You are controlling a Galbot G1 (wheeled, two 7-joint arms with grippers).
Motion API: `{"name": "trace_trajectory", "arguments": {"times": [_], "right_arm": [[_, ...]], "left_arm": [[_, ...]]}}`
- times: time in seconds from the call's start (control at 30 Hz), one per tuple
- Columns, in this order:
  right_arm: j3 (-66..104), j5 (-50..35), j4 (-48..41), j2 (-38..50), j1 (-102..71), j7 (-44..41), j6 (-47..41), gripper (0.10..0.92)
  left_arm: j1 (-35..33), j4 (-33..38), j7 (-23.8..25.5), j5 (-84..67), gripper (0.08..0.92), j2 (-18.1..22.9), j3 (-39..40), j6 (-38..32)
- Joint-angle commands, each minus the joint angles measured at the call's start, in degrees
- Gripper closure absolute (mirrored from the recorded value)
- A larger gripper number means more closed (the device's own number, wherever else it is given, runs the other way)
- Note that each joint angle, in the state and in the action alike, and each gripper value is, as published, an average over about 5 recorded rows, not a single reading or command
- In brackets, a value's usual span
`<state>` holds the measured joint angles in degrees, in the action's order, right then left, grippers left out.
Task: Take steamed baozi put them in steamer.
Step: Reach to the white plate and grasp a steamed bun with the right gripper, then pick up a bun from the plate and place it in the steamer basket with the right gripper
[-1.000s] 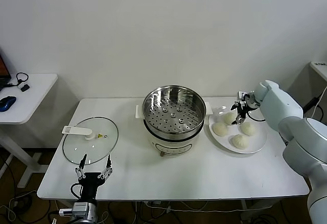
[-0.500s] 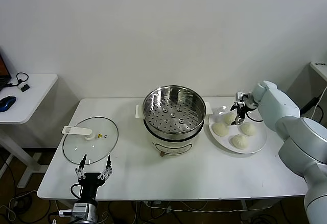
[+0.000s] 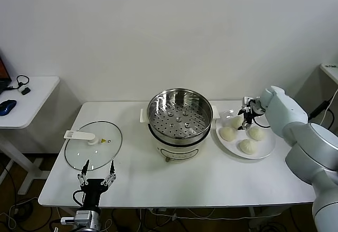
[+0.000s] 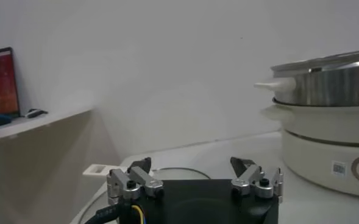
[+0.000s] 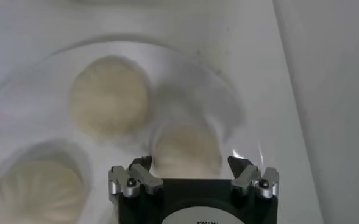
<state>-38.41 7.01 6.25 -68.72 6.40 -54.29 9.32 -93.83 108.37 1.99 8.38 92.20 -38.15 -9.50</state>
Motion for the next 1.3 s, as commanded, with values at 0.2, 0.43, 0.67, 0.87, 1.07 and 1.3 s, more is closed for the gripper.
{"name": "trace_trajectory", "arguments": {"times": [0.2,0.43,0.67,0.87,1.07,1.3], "right_arm": [[-0.2,0.1,-0.4,-0.3,0.1,0.5,-0.8,0.243],[-0.2,0.1,-0.5,-0.2,-0.4,0.3,-1.0,0.245],[-0.4,0.1,-0.9,-0.6,-0.2,0.1,-1.2,0.258],[-0.6,0.2,-1.0,-0.8,-0.3,0.0,-1.3,0.311],[-1.0,0.0,0.1,-0.3,0.3,-0.6,-1.2,0.321],[-8.9,-6.9,5.6,2.9,3.8,-4.8,-0.5,0.329]], "left_arm": [[-0.1,0.0,0.0,-0.1,0.177,1.5,-0.2,-0.4],[0.1,-0.3,0.0,0.0,0.177,1.5,-0.2,-0.5],[0.4,-0.6,0.0,0.0,0.177,1.5,-0.1,-0.5],[0.6,-0.6,0.0,-0.1,0.177,1.5,-0.3,-0.4],[0.6,-0.6,0.0,-0.1,0.177,1.5,-0.3,-0.2],[0.6,-0.2,0.0,-0.1,0.177,1.5,-0.3,0.0]]}}
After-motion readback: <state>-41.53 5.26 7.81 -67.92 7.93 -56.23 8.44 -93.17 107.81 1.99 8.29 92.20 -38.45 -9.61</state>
